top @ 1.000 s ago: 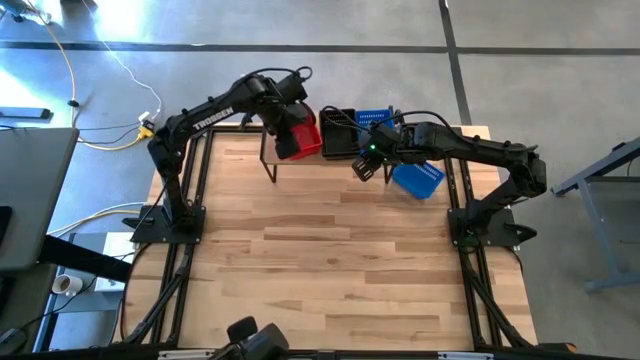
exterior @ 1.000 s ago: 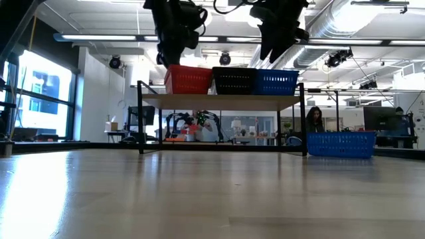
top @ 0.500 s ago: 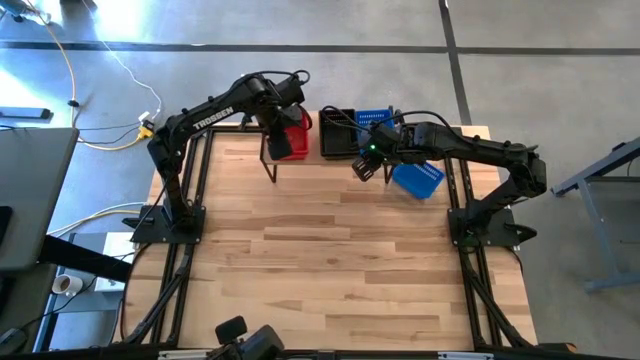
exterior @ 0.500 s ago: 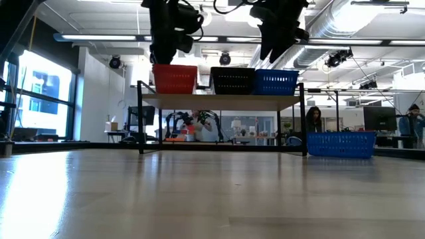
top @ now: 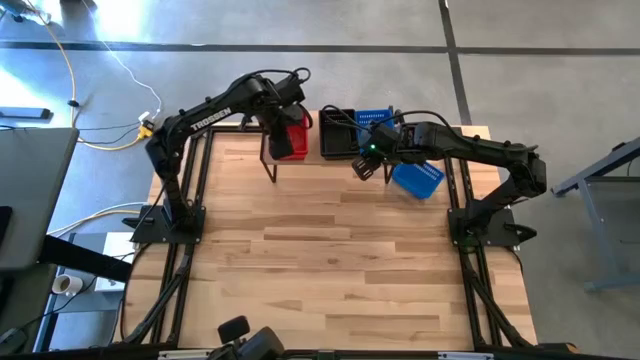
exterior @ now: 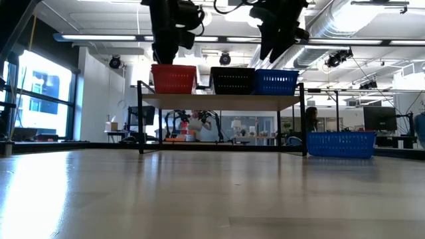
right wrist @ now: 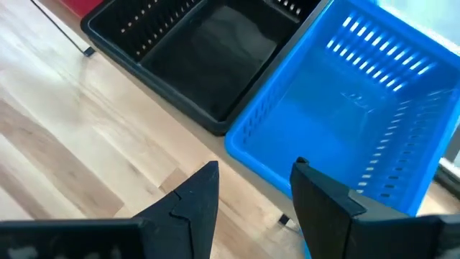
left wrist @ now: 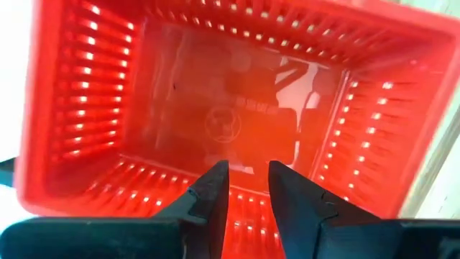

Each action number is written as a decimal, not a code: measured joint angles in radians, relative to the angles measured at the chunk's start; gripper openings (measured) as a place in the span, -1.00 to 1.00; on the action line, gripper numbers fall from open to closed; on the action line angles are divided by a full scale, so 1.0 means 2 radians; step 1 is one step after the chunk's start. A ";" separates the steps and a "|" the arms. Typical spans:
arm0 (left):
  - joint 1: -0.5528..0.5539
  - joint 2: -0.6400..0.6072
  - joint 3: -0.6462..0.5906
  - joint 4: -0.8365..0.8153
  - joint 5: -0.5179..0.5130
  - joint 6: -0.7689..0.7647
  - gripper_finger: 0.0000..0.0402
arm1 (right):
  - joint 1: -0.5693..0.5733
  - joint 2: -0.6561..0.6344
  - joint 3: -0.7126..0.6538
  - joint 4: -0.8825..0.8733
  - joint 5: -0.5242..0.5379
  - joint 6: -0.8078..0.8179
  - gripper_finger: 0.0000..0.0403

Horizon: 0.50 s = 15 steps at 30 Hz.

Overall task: Stack baskets on shelf by color
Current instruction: Adjust the black bins on the shelf

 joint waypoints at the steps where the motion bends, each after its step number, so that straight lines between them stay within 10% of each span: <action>1: 0.000 -0.003 0.001 0.000 0.001 -0.001 -0.55 | 0.000 0.000 0.000 -0.001 -0.004 0.003 -0.22; 15: -0.009 -0.036 0.052 0.091 0.048 -0.030 -0.55 | 0.000 -0.039 0.000 -0.018 0.010 0.076 -0.22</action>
